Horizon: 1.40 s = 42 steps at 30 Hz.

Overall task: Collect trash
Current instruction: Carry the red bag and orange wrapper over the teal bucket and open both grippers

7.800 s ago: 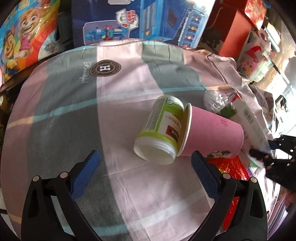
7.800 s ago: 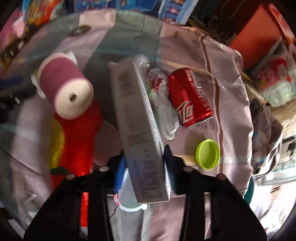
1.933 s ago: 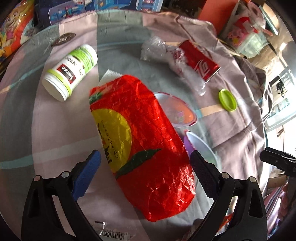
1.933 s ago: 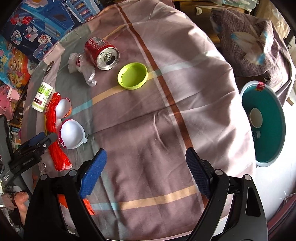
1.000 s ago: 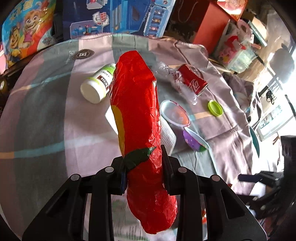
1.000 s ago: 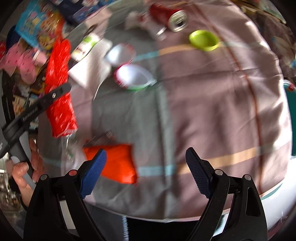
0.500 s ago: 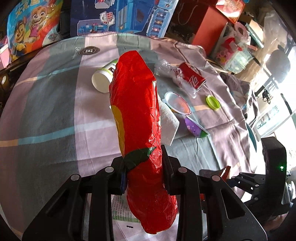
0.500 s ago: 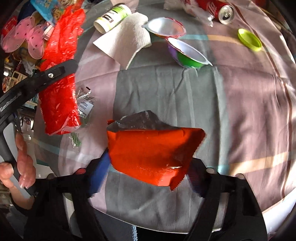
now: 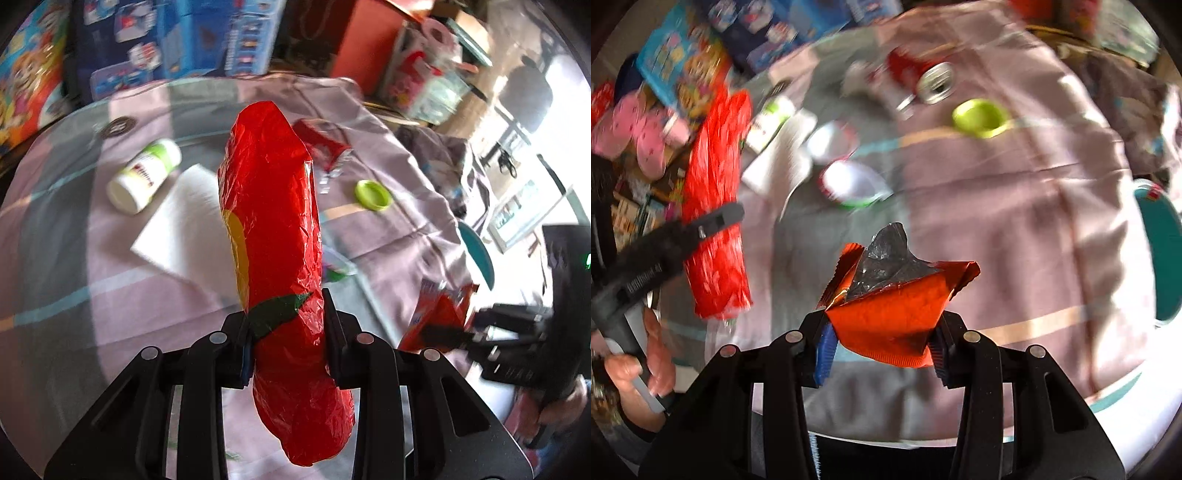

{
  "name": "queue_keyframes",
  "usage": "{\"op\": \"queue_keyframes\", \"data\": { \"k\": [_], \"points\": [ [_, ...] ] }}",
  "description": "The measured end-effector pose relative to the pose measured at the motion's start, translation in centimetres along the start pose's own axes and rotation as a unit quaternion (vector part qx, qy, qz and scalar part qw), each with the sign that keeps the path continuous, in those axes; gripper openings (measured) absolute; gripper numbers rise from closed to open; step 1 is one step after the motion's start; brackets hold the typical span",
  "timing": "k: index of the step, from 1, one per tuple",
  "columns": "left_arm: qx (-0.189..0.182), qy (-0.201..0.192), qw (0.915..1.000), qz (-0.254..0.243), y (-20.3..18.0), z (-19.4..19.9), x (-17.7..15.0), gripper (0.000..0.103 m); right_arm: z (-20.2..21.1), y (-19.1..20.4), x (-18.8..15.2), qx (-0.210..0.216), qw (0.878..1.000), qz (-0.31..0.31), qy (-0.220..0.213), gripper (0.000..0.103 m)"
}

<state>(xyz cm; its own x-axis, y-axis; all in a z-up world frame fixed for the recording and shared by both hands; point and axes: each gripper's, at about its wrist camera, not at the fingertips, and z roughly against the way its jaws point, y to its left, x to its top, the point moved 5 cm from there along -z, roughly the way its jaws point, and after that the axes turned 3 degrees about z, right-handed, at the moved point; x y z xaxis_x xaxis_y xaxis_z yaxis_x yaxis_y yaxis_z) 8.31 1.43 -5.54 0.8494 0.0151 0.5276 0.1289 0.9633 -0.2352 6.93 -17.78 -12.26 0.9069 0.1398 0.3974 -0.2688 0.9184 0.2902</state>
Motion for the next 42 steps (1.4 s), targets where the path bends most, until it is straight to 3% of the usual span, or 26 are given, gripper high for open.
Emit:
{"op": "queue_keyframes", "data": {
  "k": [9, 23, 32, 42],
  "points": [
    [-0.018, 0.024, 0.9966, -0.076, -8.8, -2.7, 1.8, 0.032, 6.1, -9.8, 1.3, -0.018, 0.995, -0.073, -0.072, 0.041],
    [-0.085, 0.087, 0.9756, -0.183, -25.7, -10.3, 4.4, 0.033, 12.9, -27.6, -0.7, -0.056, 0.965, -0.214, -0.142, 0.041],
    [-0.111, 0.141, 0.9571, -0.228, -34.4, -16.3, 3.8, 0.033, 13.4, -35.5, -2.8, -0.070, 0.947, -0.279, -0.141, 0.042],
    [-0.138, 0.189, 0.9431, -0.236, -39.4, -22.5, 3.0, 0.033, 12.6, -40.1, -3.0, -0.079, 0.938, -0.313, -0.126, 0.042]
  ]
}}
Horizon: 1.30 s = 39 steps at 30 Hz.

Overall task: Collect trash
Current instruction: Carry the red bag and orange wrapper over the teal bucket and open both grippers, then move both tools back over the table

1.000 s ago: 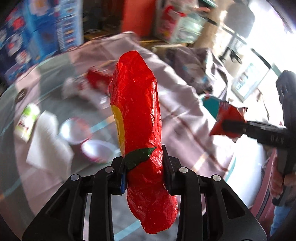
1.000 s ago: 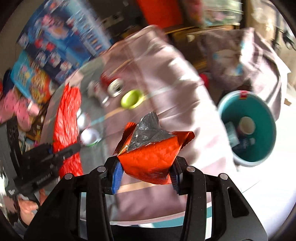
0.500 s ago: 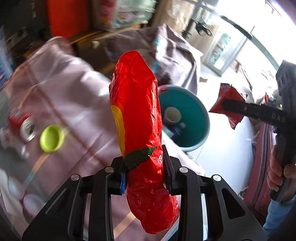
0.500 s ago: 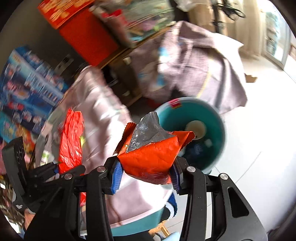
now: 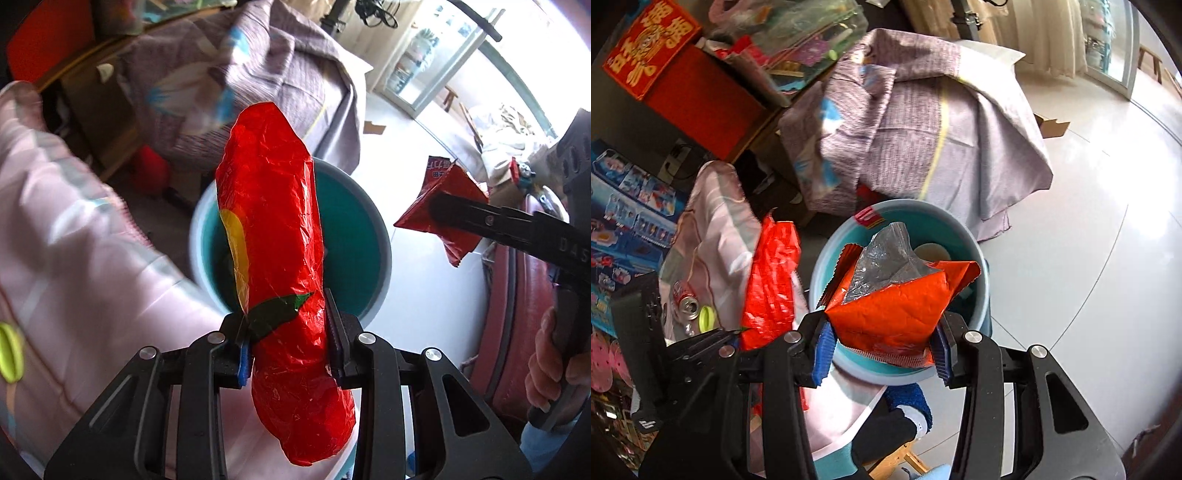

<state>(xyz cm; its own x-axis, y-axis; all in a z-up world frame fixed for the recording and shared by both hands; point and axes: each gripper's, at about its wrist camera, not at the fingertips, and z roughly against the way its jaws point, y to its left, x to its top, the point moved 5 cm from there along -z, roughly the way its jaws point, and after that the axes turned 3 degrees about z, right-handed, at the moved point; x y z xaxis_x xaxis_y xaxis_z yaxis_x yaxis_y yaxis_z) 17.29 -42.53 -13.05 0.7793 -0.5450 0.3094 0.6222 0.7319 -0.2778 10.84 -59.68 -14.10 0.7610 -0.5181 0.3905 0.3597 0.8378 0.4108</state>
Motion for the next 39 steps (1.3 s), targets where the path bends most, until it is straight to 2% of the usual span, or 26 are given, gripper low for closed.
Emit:
{"op": "queue_keyframes", "data": {
  "k": [5, 6, 7, 13, 19, 25, 28, 31, 35, 38, 39],
  "points": [
    [-0.011, 0.017, 0.9998, -0.004, -0.8, -2.9, 1.4, 0.038, -0.4, -1.2, 0.8, -0.011, 1.000, -0.011, 0.003, 0.042],
    [-0.013, 0.019, 0.9997, -0.005, -0.9, -3.3, 1.6, 0.044, -0.5, -1.4, 1.0, -0.015, 1.000, -0.013, 0.004, 0.042],
    [-0.013, 0.019, 0.9997, -0.005, -0.8, -3.7, 1.8, 0.056, -0.6, -1.5, 1.1, -0.017, 1.000, -0.014, 0.004, 0.042],
    [0.002, 0.009, 1.0000, -0.002, -0.1, -4.2, 2.3, 0.088, -1.6, -1.8, 1.8, -0.022, 1.000, -0.016, 0.012, 0.043],
    [-0.003, -0.004, 1.0000, 0.003, 0.5, -3.1, 2.1, 0.095, -2.7, -1.0, 2.0, -0.020, 1.000, -0.006, 0.022, 0.043],
    [0.001, -0.007, 1.0000, 0.000, 0.5, -2.8, 2.1, 0.095, -3.4, -0.6, 1.8, -0.018, 0.999, -0.002, 0.032, 0.043],
    [0.003, -0.016, 0.9999, -0.002, 0.7, -1.5, 1.5, 0.095, -4.0, 0.0, 1.6, -0.013, 0.999, 0.002, 0.042, 0.045],
    [0.003, -0.027, 0.9996, 0.001, 1.0, -0.2, 1.0, 0.095, -5.0, 0.9, 1.4, -0.006, 0.998, 0.009, 0.056, 0.049],
    [0.010, -0.037, 0.9992, 0.010, 2.1, 1.4, 0.0, 0.096, -5.8, 2.6, 1.2, 0.001, 0.998, 0.022, 0.066, 0.067],
    [0.018, -0.038, 0.9989, 0.020, 2.8, 2.0, -0.8, 0.096, -5.9, 3.1, 1.2, 0.001, 0.997, 0.021, 0.069, 0.076],
    [0.019, -0.039, 0.9987, 0.025, 3.1, 2.3, -1.0, 0.096, -5.8, 3.2, 1.2, -0.002, 0.997, 0.021, 0.069, 0.076]
  ]
}}
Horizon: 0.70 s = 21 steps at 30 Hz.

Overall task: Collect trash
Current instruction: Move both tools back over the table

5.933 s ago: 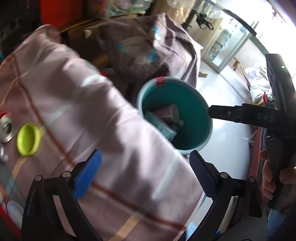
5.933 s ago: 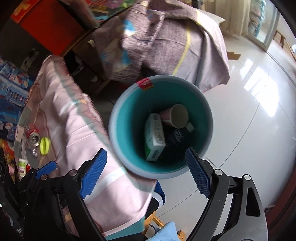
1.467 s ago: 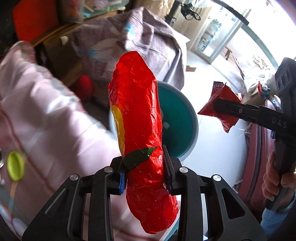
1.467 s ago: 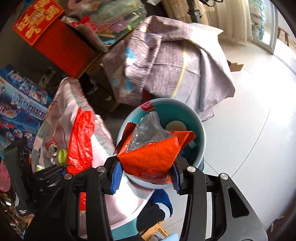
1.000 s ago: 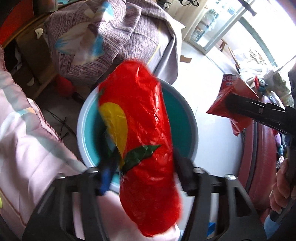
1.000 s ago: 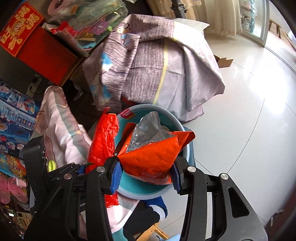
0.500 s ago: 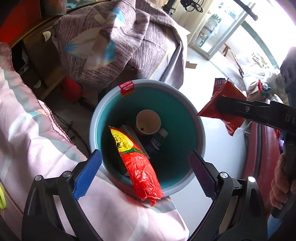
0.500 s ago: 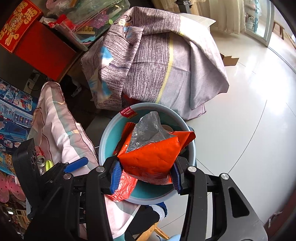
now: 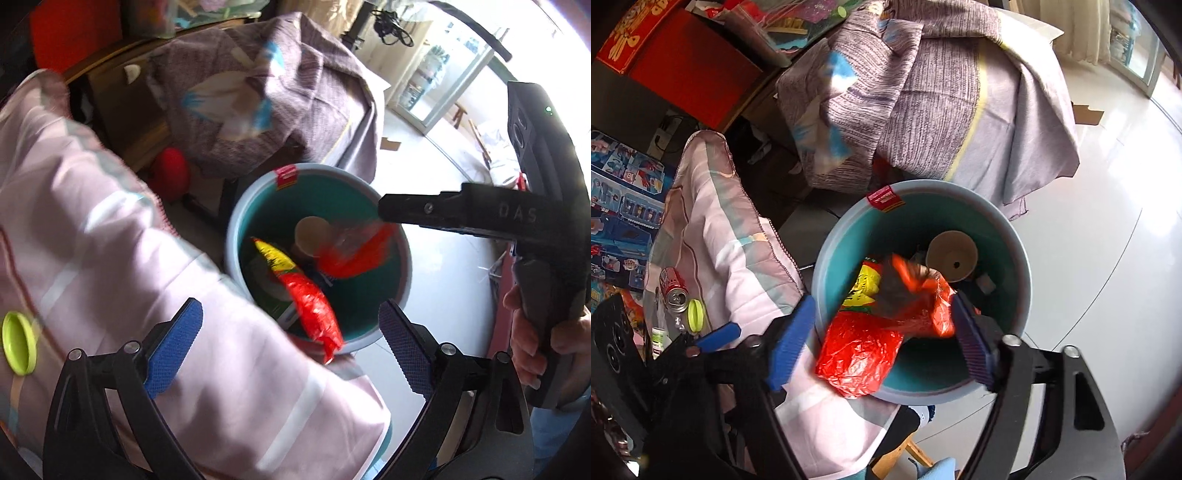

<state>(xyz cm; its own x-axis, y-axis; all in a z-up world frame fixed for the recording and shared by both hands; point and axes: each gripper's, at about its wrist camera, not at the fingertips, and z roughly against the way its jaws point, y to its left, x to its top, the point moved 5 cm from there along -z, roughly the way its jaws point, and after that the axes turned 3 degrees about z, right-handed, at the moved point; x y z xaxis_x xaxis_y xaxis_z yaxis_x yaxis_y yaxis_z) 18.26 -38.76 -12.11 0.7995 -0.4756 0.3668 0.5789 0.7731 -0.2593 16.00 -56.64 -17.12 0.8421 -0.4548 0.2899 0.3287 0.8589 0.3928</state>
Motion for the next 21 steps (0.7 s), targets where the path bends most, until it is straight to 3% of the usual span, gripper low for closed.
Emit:
{"op": "queue_keyframes", "data": {
  "k": [6, 11, 21],
  "points": [
    [0.005, -0.009, 0.9999, 0.008, 0.8, 1.7, -1.1, 0.096, 1.0, 0.4, -0.7, -0.034, 0.999, 0.012, -0.007, 0.080],
    [0.012, -0.019, 0.9996, 0.015, 1.6, 3.5, -2.6, 0.096, 1.3, 1.4, -2.0, -0.039, 0.999, 0.017, 0.000, 0.084],
    [0.026, -0.038, 0.9981, 0.042, 5.3, 7.7, -7.1, 0.097, 2.3, 7.3, -5.7, -0.036, 0.997, 0.064, 0.000, 0.085]
  ]
}}
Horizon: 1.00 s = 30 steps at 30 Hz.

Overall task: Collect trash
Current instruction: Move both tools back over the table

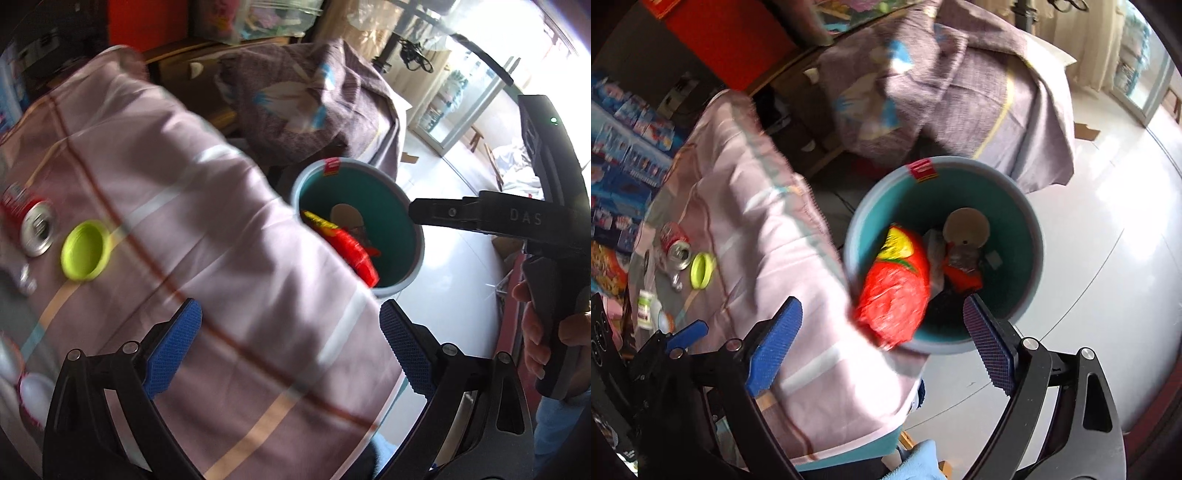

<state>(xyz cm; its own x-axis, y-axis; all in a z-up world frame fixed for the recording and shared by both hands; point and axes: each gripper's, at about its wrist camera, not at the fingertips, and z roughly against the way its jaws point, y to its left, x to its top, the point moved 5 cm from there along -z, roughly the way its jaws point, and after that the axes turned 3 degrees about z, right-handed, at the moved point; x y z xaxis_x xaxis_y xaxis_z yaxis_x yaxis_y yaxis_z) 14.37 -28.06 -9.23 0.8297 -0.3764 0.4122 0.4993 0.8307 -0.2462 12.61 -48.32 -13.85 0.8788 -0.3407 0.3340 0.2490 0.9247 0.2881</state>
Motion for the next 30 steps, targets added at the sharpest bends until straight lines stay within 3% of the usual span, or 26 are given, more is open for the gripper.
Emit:
{"op": "queue_keyframes", "data": {
  "k": [9, 17, 30],
  "points": [
    [0.016, -0.025, 0.9985, 0.046, 5.9, 4.4, -4.3, 0.097, -0.3, 7.2, -3.1, 0.011, 0.999, 0.048, 0.016, 0.085],
    [0.037, -0.046, 0.9923, 0.109, 12.7, 8.8, -10.2, 0.098, -1.4, 14.8, -6.1, 0.030, 0.994, 0.099, 0.036, 0.085],
    [0.094, -0.064, 0.9759, 0.186, 23.2, 14.8, -19.9, 0.098, -5.0, 27.8, -12.6, 0.057, 0.972, 0.205, 0.104, 0.085]
  ]
}}
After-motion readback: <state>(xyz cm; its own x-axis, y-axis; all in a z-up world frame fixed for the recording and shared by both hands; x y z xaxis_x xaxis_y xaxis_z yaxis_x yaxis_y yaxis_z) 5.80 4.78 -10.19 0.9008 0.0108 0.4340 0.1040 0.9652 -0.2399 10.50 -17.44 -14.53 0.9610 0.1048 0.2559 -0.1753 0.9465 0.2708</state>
